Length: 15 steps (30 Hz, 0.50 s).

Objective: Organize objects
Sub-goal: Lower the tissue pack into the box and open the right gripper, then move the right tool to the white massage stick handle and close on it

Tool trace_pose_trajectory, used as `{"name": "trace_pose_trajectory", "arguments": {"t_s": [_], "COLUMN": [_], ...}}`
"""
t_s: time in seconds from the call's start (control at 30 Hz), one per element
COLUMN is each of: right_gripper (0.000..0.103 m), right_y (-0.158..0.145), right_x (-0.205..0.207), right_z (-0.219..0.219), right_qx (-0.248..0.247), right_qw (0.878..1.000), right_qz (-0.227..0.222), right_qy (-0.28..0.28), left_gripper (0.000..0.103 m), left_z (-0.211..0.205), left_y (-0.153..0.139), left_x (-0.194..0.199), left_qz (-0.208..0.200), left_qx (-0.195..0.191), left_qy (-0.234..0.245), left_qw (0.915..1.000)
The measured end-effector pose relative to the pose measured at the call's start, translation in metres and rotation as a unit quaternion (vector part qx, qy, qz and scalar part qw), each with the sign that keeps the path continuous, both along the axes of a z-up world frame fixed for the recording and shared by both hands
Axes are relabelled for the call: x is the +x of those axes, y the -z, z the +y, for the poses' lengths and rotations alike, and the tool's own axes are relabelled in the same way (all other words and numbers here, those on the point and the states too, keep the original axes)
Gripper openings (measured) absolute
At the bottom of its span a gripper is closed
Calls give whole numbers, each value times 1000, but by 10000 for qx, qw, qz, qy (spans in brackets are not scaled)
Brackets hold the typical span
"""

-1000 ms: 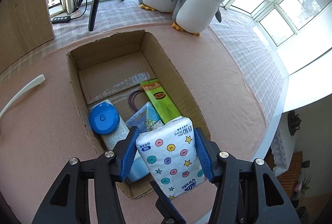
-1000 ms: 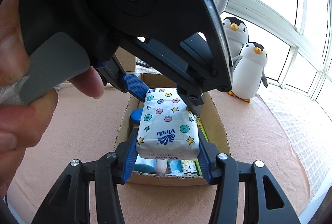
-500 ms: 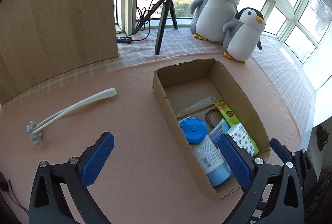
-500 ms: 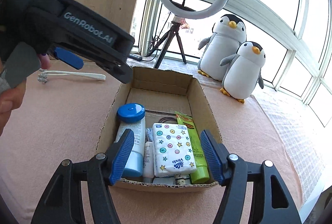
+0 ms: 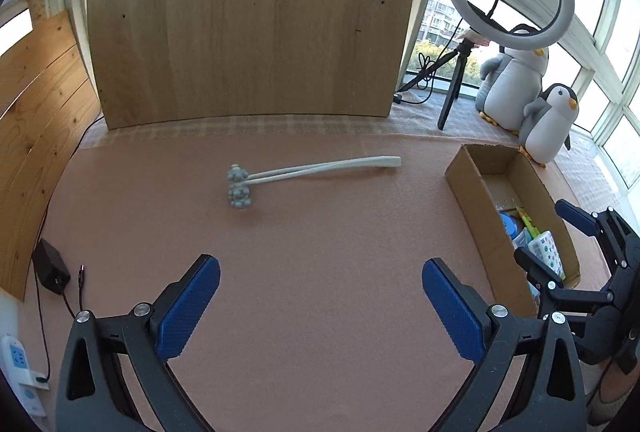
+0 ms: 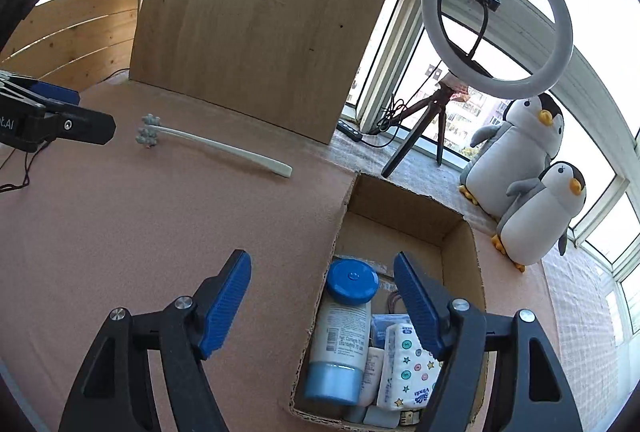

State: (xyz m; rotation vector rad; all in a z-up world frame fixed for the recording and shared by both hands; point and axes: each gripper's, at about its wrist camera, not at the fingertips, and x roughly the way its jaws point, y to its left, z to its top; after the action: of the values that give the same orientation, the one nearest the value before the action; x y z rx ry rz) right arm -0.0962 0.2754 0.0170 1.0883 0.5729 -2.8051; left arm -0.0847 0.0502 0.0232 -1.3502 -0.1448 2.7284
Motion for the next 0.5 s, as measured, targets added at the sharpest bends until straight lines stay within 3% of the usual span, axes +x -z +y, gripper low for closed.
{"name": "trace_pose_trajectory", "arguments": {"t_s": [0.17, 0.3, 0.5], "right_gripper": [71, 73, 73], "right_y": [12, 36, 71], "right_x": [-40, -80, -156], "right_z": [-51, -88, -106], "right_qx": [701, 1444, 2007], "right_qw": [9936, 9776, 9563], "right_qz": [-318, -524, -1080], "right_qy": [-827, -1437, -1830], "left_gripper": [103, 103, 103], "left_z": [-43, -66, -83], "left_y": [11, 16, 22], "left_x": [28, 52, 76], "left_qz": [-131, -119, -73], "left_qx": [194, 318, 403], "left_qy": [-345, -482, -539], "left_qw": [9991, 9983, 9977]}}
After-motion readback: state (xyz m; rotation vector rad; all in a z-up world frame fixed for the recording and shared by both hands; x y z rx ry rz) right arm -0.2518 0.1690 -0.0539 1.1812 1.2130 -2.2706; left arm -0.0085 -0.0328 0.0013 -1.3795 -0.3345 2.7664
